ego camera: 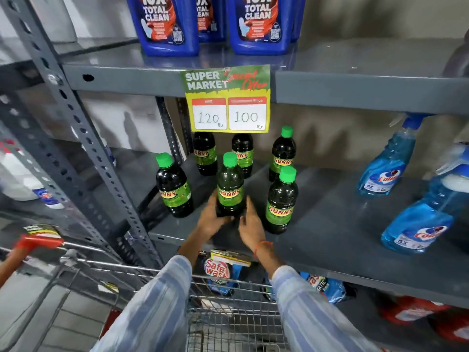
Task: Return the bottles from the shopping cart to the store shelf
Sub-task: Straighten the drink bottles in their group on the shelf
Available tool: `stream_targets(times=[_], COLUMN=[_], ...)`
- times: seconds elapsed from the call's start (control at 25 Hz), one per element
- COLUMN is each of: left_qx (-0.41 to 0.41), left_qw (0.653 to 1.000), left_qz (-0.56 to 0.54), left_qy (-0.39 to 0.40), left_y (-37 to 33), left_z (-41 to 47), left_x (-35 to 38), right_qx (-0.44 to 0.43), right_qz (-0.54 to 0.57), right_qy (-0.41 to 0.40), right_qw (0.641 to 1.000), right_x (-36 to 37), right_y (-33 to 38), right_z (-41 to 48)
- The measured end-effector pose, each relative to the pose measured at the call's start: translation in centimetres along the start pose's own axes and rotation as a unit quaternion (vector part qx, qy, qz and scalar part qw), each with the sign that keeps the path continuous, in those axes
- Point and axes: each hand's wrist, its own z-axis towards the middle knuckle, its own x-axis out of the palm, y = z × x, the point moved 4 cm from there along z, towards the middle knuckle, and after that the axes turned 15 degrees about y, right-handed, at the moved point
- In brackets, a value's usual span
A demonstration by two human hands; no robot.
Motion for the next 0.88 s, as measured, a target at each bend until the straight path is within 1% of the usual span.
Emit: stream_targets(times=[0.04,0.12,0.24,0.52,0.68,0.76,0.88], left_qx=[-0.014,-0.024,-0.021,-0.005,-0.011,-0.014,-0.028], left_qw=[1.000,1.000,1.000,0.999,0.998,0.997,0.997], left_qz=[0.008,0.011,0.016,-0.018,-0.018,-0.032,-0.016], left_qy=[0.015,0.018,0.015,0.043,0.063,0.071,0.075], left_y=[0.0,1.0,2.6,2.9,2.7,2.5,3.1], left_z=[0.0,0.0,-1.0,-1.7,-2.0,-1.8,-1.7], left_x=[-0.1,-0.4,-0.2,-0.6,-0.8,-0.9,-1.1], right_qx=[0.015,0.019,0.017,0.020,0.014,0.016,0.023], right_qz=[0.002,0.010,0.031,0.063,0.083,0.087,0.069], right_qy=[0.009,0.010,-0.002,0.038,0.037,0.037,0.046], right_qw=[1.000,1.000,0.999,0.997,0.996,0.995,0.996], right_x=[-0.1,-0.1,0.3,0.2,0.3,0.1,0.1], right_y=[-0.1,0.1,-0.8,-0.3,-0.1,0.2,0.8], right_z=[0.7,1.0,0.4,-0.9,-1.1,-1.2,-1.6])
